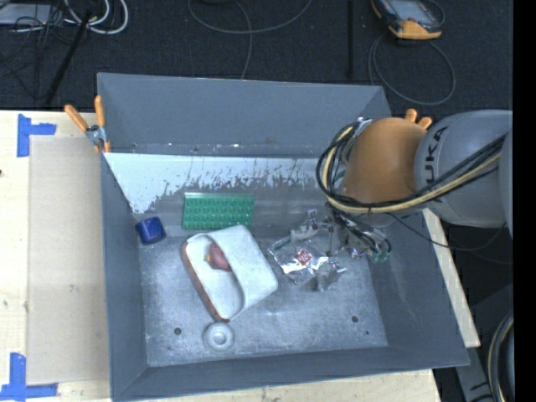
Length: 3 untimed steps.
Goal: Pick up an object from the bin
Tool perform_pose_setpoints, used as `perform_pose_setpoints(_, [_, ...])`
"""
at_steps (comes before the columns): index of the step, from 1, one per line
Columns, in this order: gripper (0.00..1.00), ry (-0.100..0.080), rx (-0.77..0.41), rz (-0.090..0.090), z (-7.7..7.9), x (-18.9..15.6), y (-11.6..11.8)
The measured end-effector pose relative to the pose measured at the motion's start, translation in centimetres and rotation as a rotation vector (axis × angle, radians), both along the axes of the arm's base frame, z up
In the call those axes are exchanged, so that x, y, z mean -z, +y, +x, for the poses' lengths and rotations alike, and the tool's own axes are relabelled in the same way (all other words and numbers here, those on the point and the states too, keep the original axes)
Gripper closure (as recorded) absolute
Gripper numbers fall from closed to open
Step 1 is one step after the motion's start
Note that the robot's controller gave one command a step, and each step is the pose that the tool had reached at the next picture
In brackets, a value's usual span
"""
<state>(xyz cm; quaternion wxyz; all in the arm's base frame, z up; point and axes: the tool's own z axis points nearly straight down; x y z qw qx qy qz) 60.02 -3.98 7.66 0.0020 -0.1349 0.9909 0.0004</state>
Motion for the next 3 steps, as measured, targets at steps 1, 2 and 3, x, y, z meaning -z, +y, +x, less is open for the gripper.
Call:
perform_pose_setpoints(1, [1.00, -0.009, 0.000, 0.001, 0.3, -0.3, 0.1])
perform_pose_setpoints(2, [1.00, -0.003, 0.000, -0.001, 0.5, -6.2, 0.1])
perform_pose_setpoints(3, [1.00, -0.001, 0.000, -0.001, 0.6, -9.4, 0.2])
